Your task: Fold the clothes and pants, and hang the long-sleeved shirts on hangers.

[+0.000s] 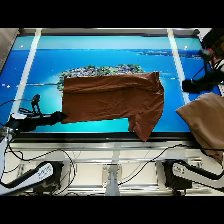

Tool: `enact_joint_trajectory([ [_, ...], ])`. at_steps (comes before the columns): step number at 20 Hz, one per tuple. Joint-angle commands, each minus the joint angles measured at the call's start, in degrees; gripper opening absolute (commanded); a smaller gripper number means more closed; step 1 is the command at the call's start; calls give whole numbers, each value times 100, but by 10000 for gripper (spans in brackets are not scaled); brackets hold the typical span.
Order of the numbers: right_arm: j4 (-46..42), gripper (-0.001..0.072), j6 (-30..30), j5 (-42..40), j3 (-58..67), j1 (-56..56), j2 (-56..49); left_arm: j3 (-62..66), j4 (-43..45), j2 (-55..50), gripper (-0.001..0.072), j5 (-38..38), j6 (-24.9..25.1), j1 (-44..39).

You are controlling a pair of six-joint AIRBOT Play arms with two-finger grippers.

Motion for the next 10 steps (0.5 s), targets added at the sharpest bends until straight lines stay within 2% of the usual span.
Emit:
enact_joint_trajectory([
  [1,369,16,-83,-179,-1366,-400,247,-2,127,0,315,-304,103,-2],
  [2,680,16,-208,-407,-1821,-566,435,-2,153,0,181,-299,103,-2],
  [4,1561,16,-461,-1097,-2822,-940,868,-2,151,0,116,-302,103,-2],
  [5,2046,15,-647,-1375,-3287,-1095,1034,-2,151,0,48,-302,103,-2],
  [6,2514,16,-857,-1604,-3792,-1207,1163,-2,149,0,16,-302,103,-2],
  [9,3226,19,-986,-2214,-4918,-1241,1222,-2,149,0,16,-299,103,-2],
  [10,3296,88,-999,-2382,-5128,-1241,1222,-2,149,0,17,-302,103,-2],
])
